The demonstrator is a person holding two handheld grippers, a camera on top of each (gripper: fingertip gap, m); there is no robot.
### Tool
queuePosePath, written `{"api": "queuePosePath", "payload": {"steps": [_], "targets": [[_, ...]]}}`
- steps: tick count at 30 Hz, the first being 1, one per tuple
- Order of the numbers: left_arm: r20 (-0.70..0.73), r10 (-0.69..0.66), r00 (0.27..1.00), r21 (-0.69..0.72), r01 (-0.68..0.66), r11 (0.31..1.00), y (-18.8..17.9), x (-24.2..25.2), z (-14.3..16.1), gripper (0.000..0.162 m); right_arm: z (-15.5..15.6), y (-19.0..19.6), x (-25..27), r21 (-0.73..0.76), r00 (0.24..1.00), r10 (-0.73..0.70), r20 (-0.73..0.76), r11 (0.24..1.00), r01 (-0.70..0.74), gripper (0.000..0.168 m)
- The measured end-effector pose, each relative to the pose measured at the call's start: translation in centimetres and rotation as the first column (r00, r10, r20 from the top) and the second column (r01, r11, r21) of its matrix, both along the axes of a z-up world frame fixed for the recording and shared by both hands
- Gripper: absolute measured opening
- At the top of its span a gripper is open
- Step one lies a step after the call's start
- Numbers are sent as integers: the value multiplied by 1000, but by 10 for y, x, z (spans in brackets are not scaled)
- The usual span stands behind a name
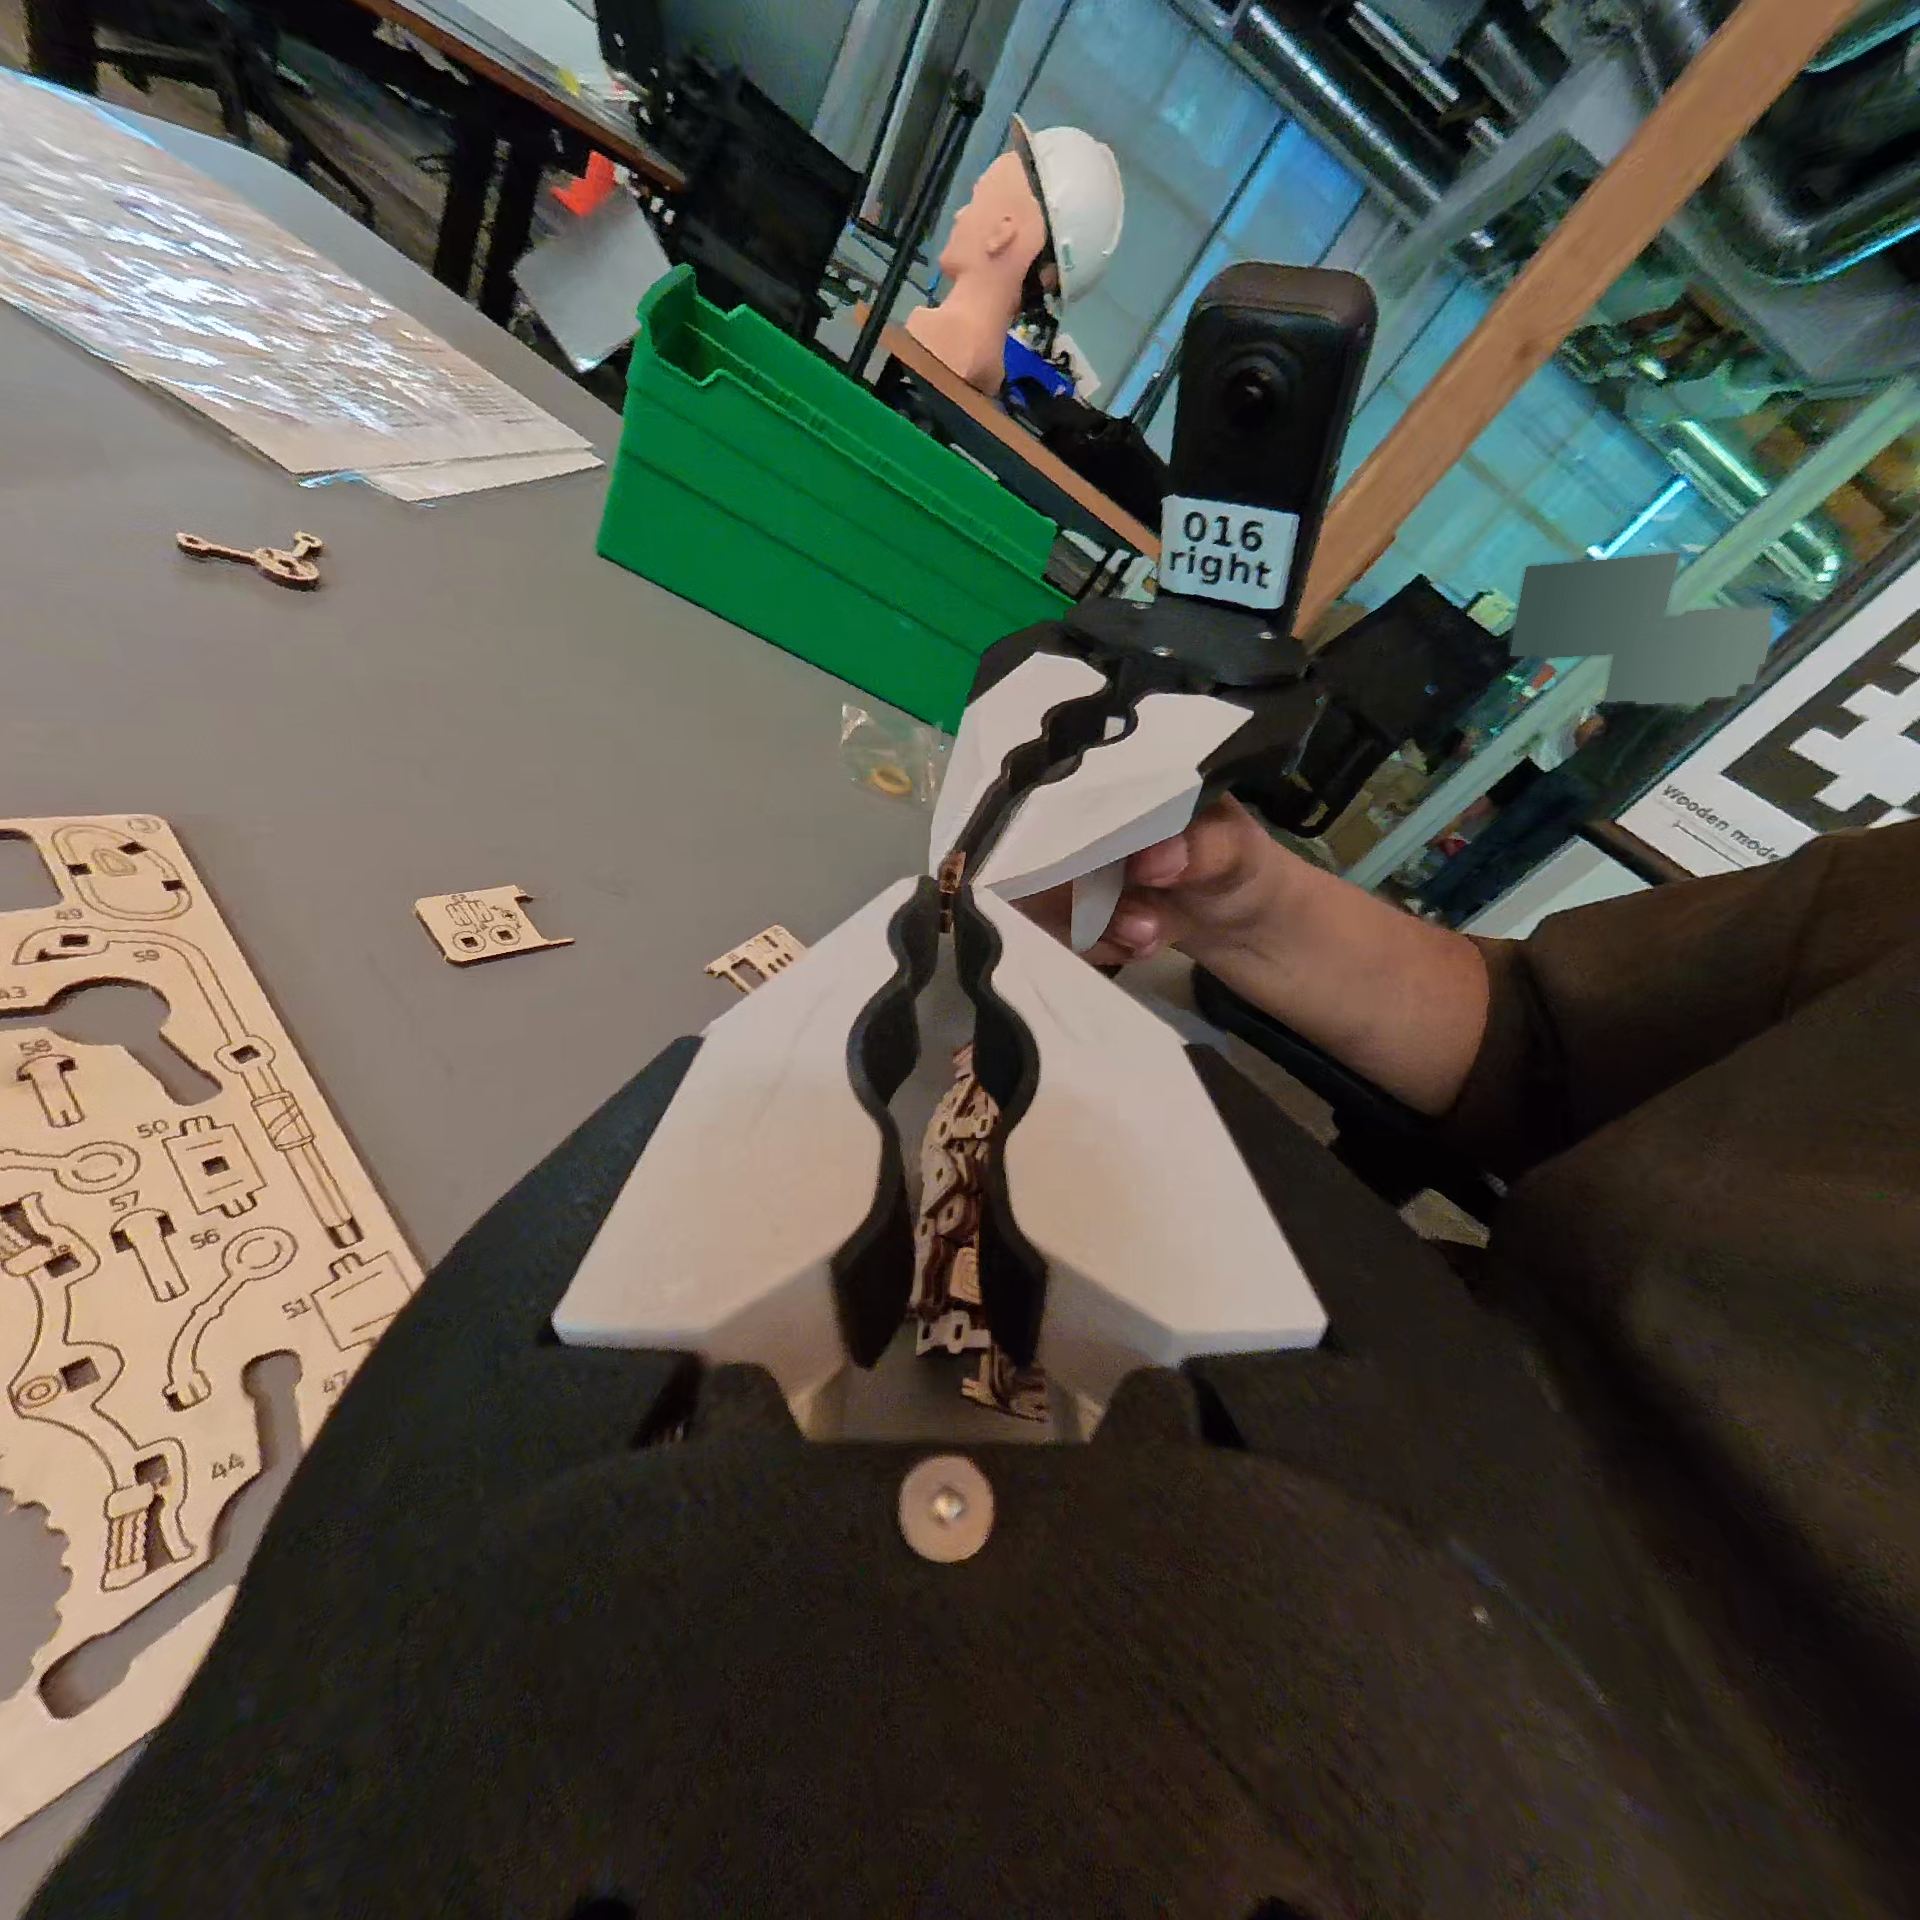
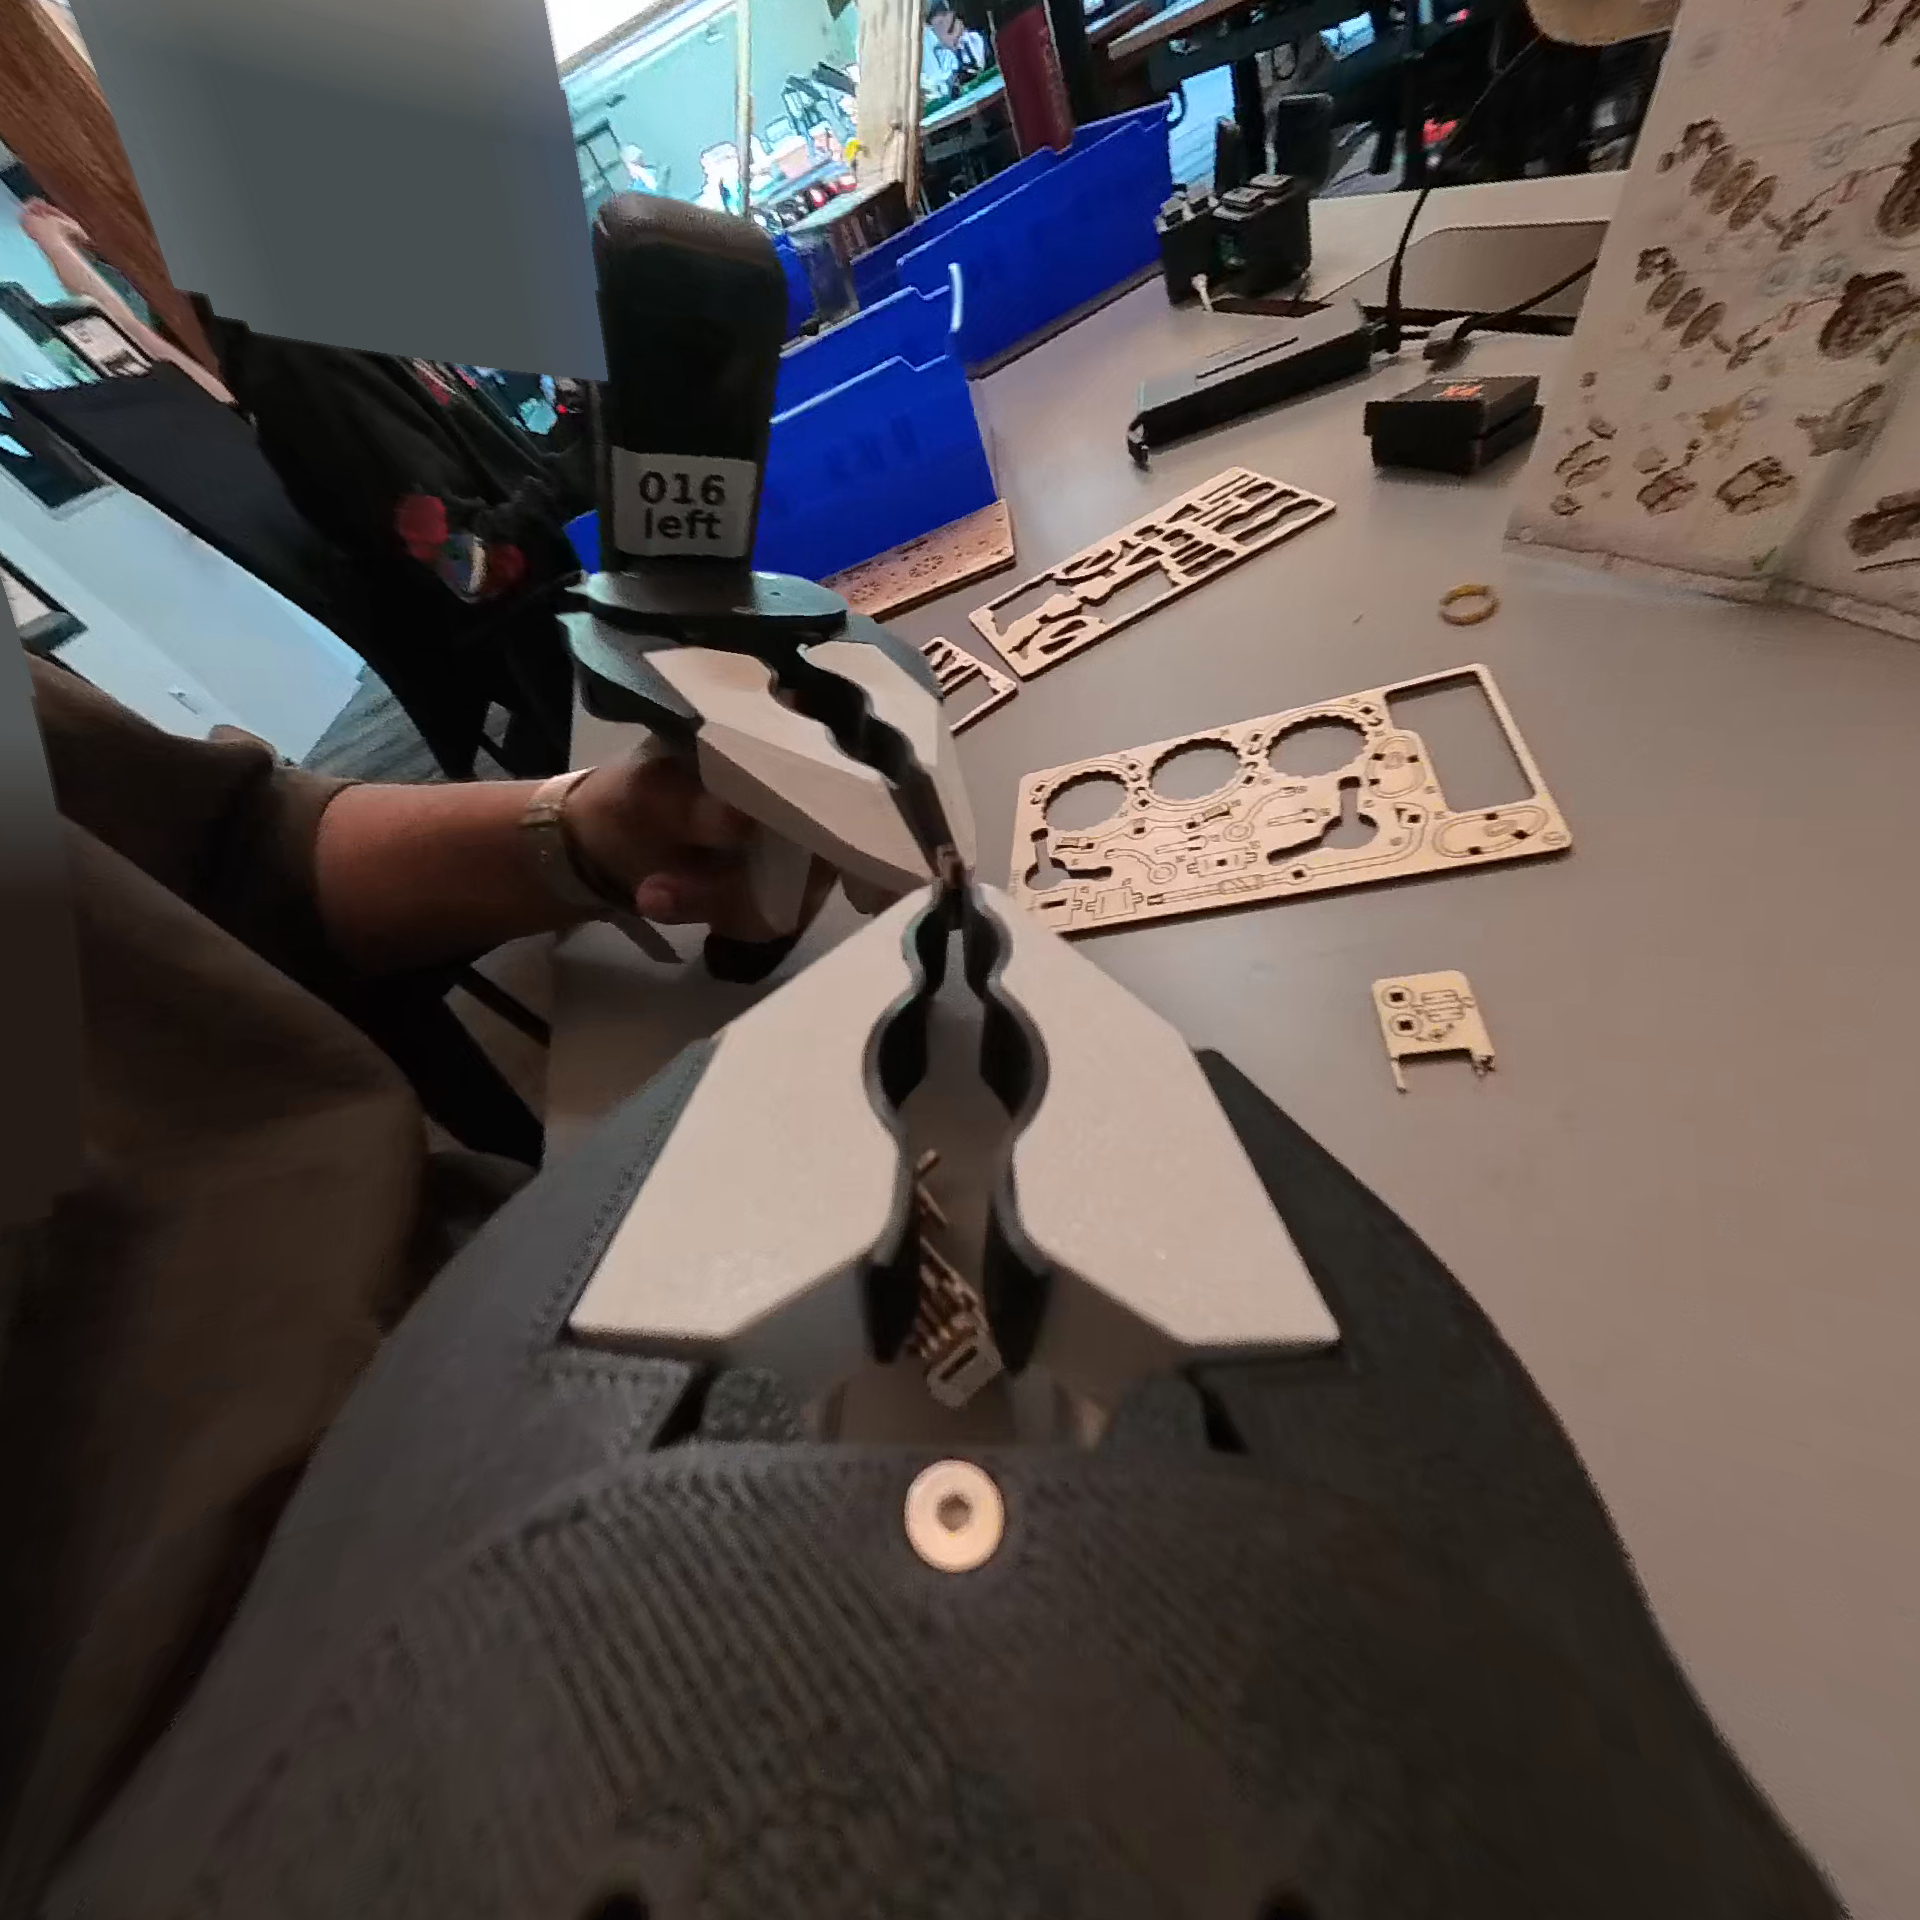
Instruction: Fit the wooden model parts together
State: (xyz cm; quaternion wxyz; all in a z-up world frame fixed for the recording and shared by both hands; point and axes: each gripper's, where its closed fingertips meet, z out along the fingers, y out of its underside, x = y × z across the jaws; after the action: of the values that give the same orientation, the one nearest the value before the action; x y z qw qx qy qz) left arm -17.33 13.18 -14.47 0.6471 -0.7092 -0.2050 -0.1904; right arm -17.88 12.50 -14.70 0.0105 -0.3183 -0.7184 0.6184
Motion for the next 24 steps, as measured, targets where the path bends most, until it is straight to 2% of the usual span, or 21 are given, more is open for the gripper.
{"api": "queuePosePath", "payload": {"steps": [3, 6, 9, 15, 18, 24], "targets": [[-30, 24, 999, -25, -24, 999, 1, -1, -1, 0, -3, 2, -6, 69, 997, -59, -46, 996, 63, 1], [-46, -8, 999, -21, 7, 1000, 6, 10, 2, 0, -4, 2, -7, 111, 994, -75, -85, 990, 84, 1], [-56, -7, 998, -14, 6, 1000, 5, 9, 4, 0, 2, 7, -9, 50, 995, -82, -57, 995, 85, 1], [60, 12, 998, 52, -16, 999, -7, -10, 4, 0, 9, 18, -12, -106, 998, -59, 29, 992, 62, 1], [83, 21, 996, -16, -20, 1000, -7, -14, -11, 0, 6, 22, -14, -148, 996, -57, 67, 987, 66, 1], [22, -8, 1000, -273, 13, 962, -1, -4, -52, 0, -4, 25, -17, -117, 996, -60, 70, 991, 68, 1]]}}
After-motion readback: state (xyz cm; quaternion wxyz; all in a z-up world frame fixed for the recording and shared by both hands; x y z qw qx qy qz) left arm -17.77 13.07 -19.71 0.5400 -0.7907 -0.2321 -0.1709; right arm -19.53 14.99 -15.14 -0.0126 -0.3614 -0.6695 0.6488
